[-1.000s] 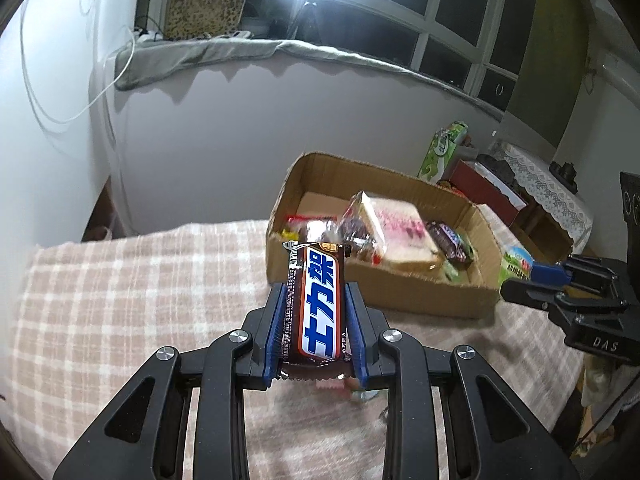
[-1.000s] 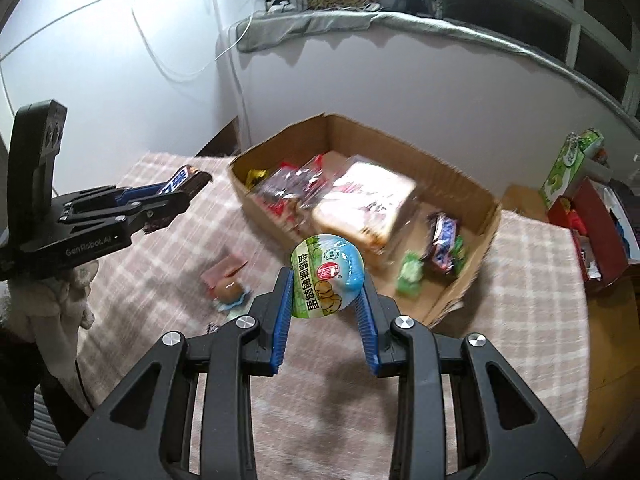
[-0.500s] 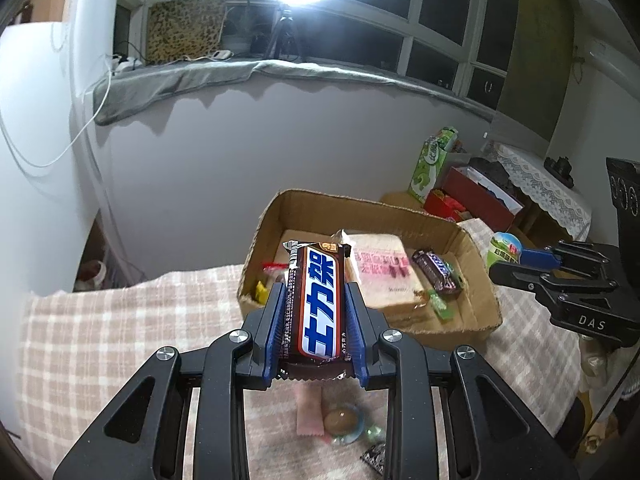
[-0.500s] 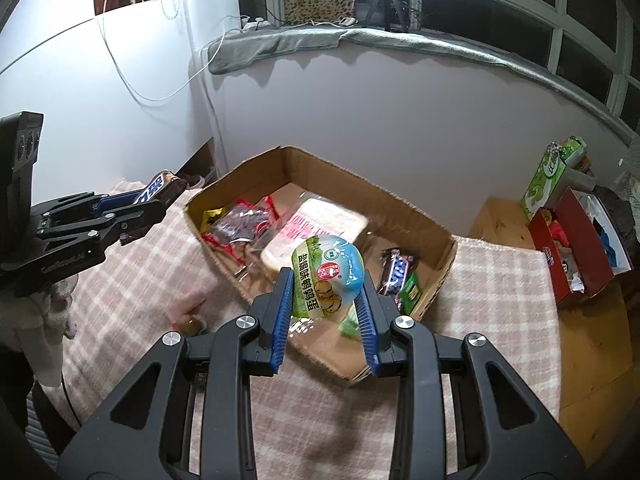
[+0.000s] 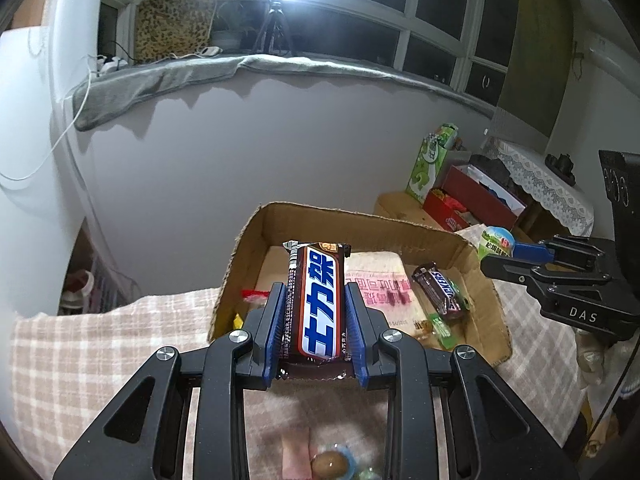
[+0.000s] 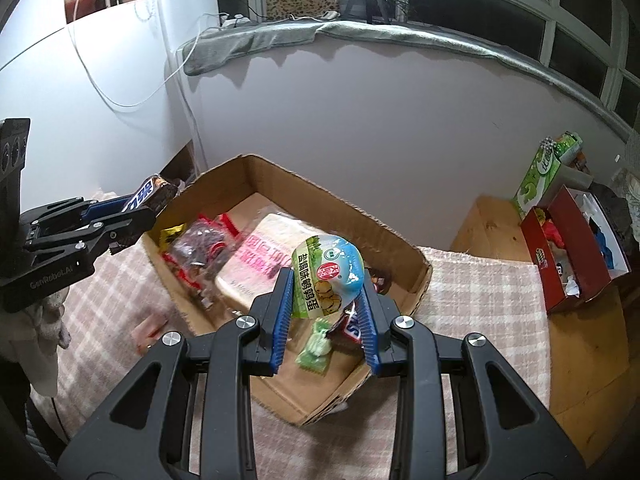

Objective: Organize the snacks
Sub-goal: 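Carry the bar and cup into the box and open both tools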

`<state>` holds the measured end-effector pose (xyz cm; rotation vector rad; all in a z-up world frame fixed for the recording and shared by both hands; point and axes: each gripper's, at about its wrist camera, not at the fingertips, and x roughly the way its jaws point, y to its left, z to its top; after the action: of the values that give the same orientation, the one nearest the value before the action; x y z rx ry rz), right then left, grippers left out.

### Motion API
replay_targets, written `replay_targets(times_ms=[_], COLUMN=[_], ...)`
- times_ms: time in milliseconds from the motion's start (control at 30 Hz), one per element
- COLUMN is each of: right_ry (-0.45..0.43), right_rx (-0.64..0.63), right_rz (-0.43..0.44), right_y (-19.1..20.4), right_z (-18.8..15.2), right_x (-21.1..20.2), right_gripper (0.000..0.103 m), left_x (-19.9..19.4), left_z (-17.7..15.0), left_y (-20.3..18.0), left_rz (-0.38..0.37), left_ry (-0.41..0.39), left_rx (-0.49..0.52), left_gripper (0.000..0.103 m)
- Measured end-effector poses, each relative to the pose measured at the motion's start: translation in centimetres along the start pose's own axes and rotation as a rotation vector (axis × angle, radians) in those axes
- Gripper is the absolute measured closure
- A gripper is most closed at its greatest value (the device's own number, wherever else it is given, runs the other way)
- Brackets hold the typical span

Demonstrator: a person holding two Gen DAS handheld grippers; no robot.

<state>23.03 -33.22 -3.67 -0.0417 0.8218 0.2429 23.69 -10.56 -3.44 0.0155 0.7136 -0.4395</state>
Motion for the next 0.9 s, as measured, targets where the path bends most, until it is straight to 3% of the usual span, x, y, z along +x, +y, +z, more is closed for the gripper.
replay_targets(times_ms=[533, 600, 633, 700, 733, 767, 900], right_ry=[0.043, 0.039, 0.035, 0.020, 0.009, -0.003, -0.020], right_rx=[0.021, 0.012, 0.006, -0.004, -0.006, -0.009, -0.022], right_rz=[0.014, 0.011, 0.003, -0.009, -0.012, -0.008, -0.012], right_y=[-1.7, -1.5, -1.3, -1.2, -1.1, -1.0, -0.6], right_z=[0.5, 0.5, 0.5, 0.6, 0.6, 0.6, 0.6], right_x=[2.8, 2.7, 2.6, 2.4, 2.1, 1.9, 1.3], right_gripper=[0.070, 0.065, 0.058, 0.041, 0.027, 0.017, 0.012], left_x=[2.4, 2.4, 2.4, 2.4, 2.4, 2.3, 2.1], left_z=[0.8, 0.8, 0.8, 0.9, 1.0, 1.0, 0.9], left_y=[0.0, 0.0, 0.0, 0.2, 0.2, 0.2, 0.2], left_rz=[0.012, 0.022, 0.025, 0.031, 0.033, 0.033, 0.037], left_ry=[0.032, 0.028, 0.025, 0.023, 0.022, 0.018, 0.017], left_rx=[0.001, -0.002, -0.005, -0.017, -0.020, -0.020, -0.010], left_gripper=[0.076, 0.076, 0.075, 0.063, 0.052, 0.051, 0.051])
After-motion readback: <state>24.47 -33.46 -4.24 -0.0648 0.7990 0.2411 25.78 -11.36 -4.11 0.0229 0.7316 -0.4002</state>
